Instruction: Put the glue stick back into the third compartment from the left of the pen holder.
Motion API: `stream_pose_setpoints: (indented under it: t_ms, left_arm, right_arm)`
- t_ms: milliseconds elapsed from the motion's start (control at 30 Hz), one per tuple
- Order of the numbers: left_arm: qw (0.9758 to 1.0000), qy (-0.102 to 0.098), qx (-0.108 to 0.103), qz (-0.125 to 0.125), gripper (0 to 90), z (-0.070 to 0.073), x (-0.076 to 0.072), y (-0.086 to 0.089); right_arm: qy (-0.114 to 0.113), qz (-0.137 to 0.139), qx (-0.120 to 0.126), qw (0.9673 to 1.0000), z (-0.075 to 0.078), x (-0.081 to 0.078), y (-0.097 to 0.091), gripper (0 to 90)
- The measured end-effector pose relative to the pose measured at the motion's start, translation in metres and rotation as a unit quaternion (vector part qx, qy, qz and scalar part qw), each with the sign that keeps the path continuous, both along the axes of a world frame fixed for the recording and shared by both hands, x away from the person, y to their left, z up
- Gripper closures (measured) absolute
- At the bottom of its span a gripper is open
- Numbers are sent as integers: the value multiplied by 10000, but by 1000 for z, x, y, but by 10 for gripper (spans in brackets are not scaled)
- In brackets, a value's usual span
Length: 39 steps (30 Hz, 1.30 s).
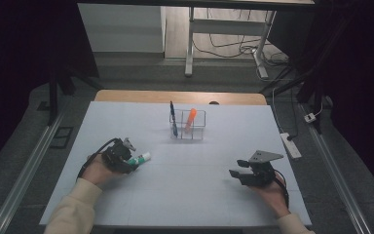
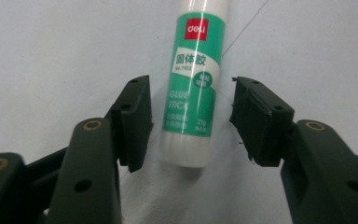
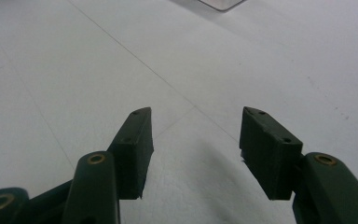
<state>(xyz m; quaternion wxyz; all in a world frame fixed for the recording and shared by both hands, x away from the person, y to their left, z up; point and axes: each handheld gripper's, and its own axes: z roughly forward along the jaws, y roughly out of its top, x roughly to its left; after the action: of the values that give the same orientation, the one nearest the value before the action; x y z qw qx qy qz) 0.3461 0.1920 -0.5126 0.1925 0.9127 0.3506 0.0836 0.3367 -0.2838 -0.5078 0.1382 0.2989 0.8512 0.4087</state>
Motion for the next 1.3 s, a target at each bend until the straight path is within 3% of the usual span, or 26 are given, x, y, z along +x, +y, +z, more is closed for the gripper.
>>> stream_pose_setpoints:
  t_ms: [300,700,833,1033,1300]
  left_arm:
    - [9998,192,-50,-71,625,-4,3,2]
    - [9999,101,-50,-5,658,-4,-1,1]
    - [9997,31,-232,38,658,-1,-1,4]
    - [9979,-229,-610,-10,658,8,-5,5]
    - [9911,-509,-1232,-21,658,16,-9,3]
  right_arm:
    - [1,15,-42,10000,0,0,1,437]
    - [-2,19,-62,10000,0,0,1,436]
    - [-11,24,-54,10000,0,0,1,436]
    - [-24,15,-45,10000,0,0,1,431]
    - [-17,33,67,10000,0,-1,4,426]
